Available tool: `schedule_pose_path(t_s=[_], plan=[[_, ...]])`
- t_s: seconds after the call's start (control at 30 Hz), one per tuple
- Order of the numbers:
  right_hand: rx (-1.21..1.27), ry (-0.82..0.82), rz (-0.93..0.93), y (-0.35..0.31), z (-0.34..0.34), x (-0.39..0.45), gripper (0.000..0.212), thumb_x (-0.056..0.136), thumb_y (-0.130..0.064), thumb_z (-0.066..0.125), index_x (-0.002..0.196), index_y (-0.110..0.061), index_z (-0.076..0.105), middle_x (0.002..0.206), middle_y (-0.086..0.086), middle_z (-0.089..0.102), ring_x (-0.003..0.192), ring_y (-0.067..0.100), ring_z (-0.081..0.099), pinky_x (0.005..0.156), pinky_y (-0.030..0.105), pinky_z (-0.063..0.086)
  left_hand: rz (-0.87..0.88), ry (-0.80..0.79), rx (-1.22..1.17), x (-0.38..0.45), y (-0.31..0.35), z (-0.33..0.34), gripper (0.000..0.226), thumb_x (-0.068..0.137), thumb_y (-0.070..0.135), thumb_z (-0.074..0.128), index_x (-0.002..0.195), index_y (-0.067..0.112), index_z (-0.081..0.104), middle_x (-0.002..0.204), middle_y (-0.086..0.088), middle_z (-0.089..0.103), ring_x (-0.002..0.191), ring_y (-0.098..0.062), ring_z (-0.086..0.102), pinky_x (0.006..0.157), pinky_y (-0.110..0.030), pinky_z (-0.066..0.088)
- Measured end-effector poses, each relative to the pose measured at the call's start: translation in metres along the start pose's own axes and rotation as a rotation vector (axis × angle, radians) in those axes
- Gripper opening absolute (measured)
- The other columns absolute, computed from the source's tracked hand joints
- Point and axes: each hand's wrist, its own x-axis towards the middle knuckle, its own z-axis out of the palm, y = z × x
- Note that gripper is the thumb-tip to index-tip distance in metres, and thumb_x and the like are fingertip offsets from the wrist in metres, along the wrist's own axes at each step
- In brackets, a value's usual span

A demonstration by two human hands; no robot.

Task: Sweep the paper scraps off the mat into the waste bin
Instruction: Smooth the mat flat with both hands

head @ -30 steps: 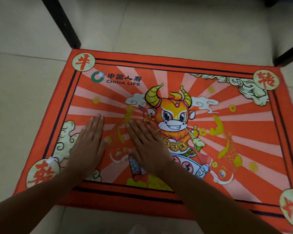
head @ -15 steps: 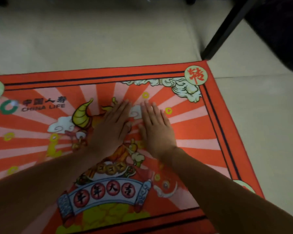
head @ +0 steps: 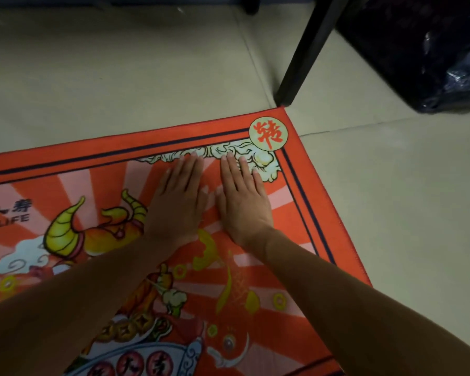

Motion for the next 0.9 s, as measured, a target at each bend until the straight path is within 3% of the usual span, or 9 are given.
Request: schedule_pose_path(t_s=[0.57,0.9], plan=[[0.046,0.03,0.128,-0.023,0.006,0.006,0.061,0.102,-0.038,0.01,0.153,-0.012,-0.013,0.159,0.003,-0.019,0.145,0.021,-0.022,0.121,0.042,-0.002,0.005,0.009,0.018,0.001,0.004,-0.003,0.058,0.103,0.033,0.014,0.155,0.008,0.021,0.162,-0.008,0.02,0.15,-0.023,0.015,0.12,-0.043,0.021],[0.003,0.072,0.123,-0.001,0.002,0.057,0.06,0.102,-0.04,0.008,0.153,-0.014,-0.009,0.161,0.002,-0.012,0.147,0.018,-0.014,0.121,0.039,-0.001,-0.014,0.009,0.017,0.0,0.004,-0.002,0.058,0.103,0.036,0.014,0.156,0.011,0.016,0.163,-0.004,0.014,0.151,-0.019,0.009,0.121,-0.037,0.013]])
